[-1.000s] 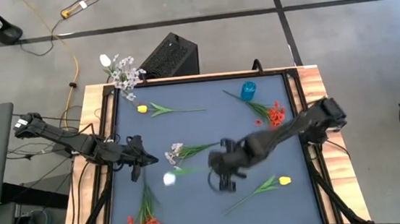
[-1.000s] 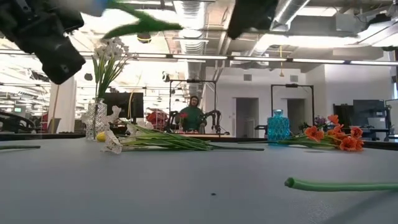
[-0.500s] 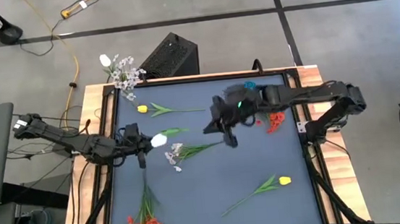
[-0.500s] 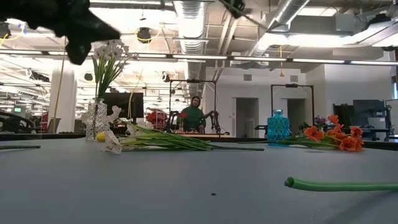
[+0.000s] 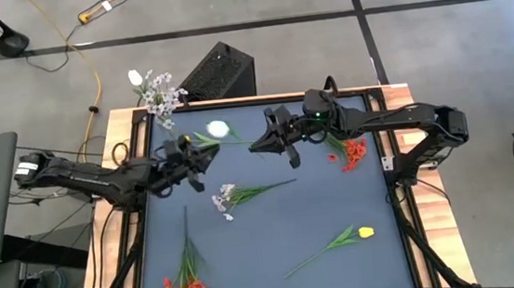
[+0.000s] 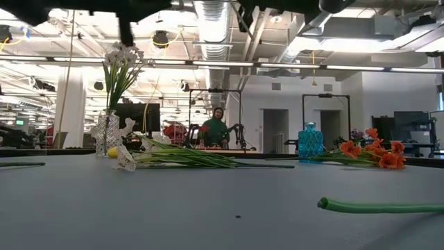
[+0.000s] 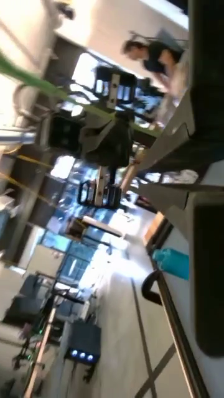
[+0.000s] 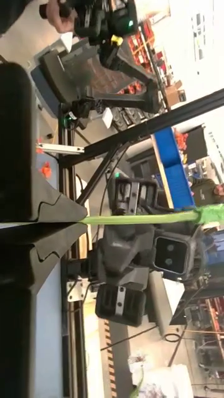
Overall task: Sort flowers into vase by color
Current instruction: Put the white flower into the transparent vase
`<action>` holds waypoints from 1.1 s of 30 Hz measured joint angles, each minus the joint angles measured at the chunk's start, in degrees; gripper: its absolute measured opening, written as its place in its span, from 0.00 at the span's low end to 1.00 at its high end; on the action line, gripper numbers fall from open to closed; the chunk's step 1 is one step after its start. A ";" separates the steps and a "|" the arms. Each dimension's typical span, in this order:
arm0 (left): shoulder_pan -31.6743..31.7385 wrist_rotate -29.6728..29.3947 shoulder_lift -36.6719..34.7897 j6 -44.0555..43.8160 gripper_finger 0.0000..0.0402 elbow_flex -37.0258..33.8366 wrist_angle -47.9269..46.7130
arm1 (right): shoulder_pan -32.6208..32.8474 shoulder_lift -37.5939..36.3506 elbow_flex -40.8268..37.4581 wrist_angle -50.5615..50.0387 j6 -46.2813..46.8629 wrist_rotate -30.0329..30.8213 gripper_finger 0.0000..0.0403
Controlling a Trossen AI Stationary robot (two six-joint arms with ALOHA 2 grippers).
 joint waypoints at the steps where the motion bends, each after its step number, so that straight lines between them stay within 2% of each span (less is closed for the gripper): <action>1: 0.64 1.62 1.60 0.14 0.11 1.61 -0.89 | -0.03 0.01 -0.03 -0.01 -0.05 0.00 0.05; 7: 2.03 3.27 6.92 4.33 0.30 10.65 -6.94 | -0.84 -0.10 0.02 1.10 -1.53 -0.27 0.05; 12: 1.99 3.36 10.22 6.44 0.39 15.45 -10.16 | -0.83 -0.10 0.02 1.68 -1.73 -0.21 0.05; 17: 2.01 3.46 12.90 8.48 0.41 17.30 -8.71 | -0.57 -0.10 0.02 1.44 -2.23 0.05 0.05; 21: 2.27 6.94 14.54 8.01 0.41 18.40 -8.62 | -0.36 -0.10 0.02 -0.51 -4.09 2.01 0.05; 27: 2.69 5.12 12.64 13.22 0.41 20.02 -8.29 | 0.33 -0.10 0.02 -1.86 -4.55 3.02 0.05; 33: 4.70 10.59 11.21 8.11 0.41 19.97 -9.53 | 2.11 -0.10 0.02 -1.78 -4.72 6.69 0.05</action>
